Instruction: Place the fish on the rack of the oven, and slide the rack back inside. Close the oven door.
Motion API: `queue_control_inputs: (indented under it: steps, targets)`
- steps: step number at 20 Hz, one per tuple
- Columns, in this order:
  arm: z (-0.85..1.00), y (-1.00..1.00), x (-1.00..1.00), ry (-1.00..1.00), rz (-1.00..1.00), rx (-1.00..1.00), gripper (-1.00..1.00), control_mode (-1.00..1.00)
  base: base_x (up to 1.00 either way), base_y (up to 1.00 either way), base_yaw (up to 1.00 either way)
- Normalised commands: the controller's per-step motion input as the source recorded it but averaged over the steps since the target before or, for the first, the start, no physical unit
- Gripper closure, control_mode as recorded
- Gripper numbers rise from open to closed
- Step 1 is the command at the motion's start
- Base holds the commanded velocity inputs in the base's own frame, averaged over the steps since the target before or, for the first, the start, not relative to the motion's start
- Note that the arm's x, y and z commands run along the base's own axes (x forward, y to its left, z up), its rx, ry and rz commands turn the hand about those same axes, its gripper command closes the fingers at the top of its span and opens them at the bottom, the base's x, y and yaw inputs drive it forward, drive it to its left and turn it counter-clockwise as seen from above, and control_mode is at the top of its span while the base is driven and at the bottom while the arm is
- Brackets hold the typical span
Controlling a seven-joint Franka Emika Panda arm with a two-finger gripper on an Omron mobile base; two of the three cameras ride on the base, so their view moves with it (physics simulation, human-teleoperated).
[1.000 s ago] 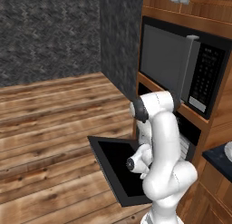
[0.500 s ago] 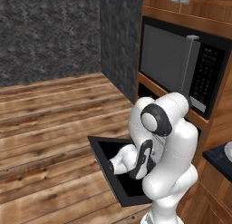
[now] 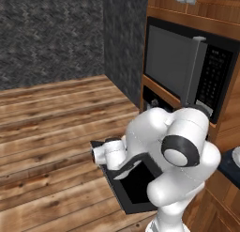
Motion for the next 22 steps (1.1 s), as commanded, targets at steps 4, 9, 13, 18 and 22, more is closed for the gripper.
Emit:
queue_control_inputs:
  steps: [4, 9, 13, 18, 22]
  targets:
    - [0.98, 0.67, 0.00, 0.16, -0.07, -0.09, -1.00, -1.00, 0.00, 0.00, 0.00]
    - [0.30, 0.93, 0.00, 0.47, -0.01, -0.16, -1.00, -1.00, 0.00, 0.00, 0.00]
    - [-0.16, 1.00, 0.01, 0.58, 0.00, -0.23, -1.00, -1.00, 0.00, 0.00, 0.00]
    - [-0.85, 1.00, 0.21, 0.45, 0.03, -0.31, -1.00, -1.00, 0.00, 0.00, 0.00]
    - [-1.00, 1.00, 0.38, 0.35, 0.02, -0.33, -1.00, -1.00, 0.00, 0.00, 0.00]
